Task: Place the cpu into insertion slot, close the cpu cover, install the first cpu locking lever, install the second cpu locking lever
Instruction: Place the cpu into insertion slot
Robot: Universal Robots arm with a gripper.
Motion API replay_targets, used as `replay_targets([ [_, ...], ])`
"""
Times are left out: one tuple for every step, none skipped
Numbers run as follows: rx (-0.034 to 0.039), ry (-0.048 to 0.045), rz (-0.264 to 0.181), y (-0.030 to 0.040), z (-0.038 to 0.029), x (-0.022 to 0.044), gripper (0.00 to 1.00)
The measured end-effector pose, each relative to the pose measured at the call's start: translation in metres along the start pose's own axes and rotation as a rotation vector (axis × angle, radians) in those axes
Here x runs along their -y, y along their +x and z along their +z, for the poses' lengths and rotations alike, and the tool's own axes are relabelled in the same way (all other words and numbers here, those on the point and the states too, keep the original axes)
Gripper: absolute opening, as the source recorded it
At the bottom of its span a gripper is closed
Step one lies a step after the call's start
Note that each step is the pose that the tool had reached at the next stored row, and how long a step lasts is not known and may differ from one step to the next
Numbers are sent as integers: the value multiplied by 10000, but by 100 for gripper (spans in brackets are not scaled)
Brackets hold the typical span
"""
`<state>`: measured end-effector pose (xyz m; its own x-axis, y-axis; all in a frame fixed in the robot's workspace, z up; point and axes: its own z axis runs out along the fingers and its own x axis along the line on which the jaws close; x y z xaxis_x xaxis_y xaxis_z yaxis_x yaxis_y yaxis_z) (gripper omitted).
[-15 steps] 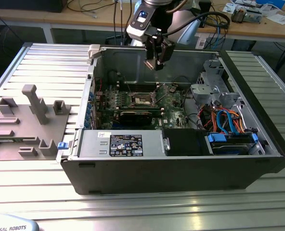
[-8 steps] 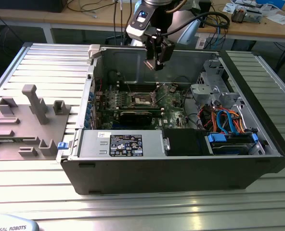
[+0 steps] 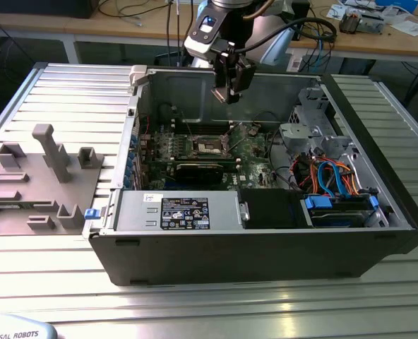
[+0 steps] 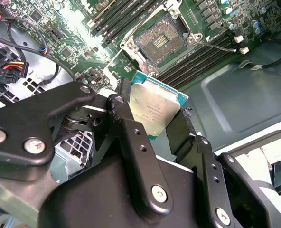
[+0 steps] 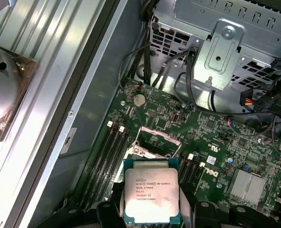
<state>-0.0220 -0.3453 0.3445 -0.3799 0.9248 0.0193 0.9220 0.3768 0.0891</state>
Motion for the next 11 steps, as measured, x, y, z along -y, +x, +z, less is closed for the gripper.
replay_targets([
  [1,0,15,0,0,0,54],
  [2,0,30,0,0,0,54],
  [4,-1,47,0,0,0,54],
  [5,-1,62,0,1,0,54],
  [7,-1,79,0,1,0,54],
  [9,-1,95,0,1,0,54],
  [10,-2,112,0,1,0,54],
  [12,-2,132,0,1,0,54],
  [13,-3,150,0,2,0,54],
  [16,-3,176,0,2,0,54],
  [17,-3,192,0,2,0,54],
])
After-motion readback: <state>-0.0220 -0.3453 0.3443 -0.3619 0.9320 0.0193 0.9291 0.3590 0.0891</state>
